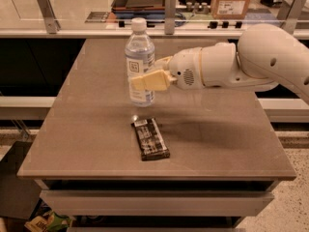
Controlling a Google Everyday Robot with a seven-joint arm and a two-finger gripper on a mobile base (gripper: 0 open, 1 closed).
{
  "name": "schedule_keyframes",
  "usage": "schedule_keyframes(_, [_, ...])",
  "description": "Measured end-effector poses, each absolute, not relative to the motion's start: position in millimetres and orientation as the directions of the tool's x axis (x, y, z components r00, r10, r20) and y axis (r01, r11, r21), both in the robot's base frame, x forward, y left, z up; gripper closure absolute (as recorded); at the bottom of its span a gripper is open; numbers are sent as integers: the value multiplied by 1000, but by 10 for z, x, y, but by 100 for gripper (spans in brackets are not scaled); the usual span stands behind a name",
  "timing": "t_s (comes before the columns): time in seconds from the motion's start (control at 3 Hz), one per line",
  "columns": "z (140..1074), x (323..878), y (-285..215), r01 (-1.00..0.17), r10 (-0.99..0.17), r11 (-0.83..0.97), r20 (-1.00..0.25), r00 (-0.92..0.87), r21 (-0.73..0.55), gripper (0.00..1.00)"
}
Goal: Move blue plastic bottle near rxbar chocolate
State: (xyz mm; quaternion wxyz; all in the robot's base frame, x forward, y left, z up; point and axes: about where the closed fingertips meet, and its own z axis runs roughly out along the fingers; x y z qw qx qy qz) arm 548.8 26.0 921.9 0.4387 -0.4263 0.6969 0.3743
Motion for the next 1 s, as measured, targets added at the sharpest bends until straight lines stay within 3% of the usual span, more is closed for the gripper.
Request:
schedule_keyframes(0.67, [8771,5434,244,-928,-318,365,-928,-195,70,100])
schedule_keyframes(1.0, [8680,5445,217,-919,-303,384,-928,-215,88,83])
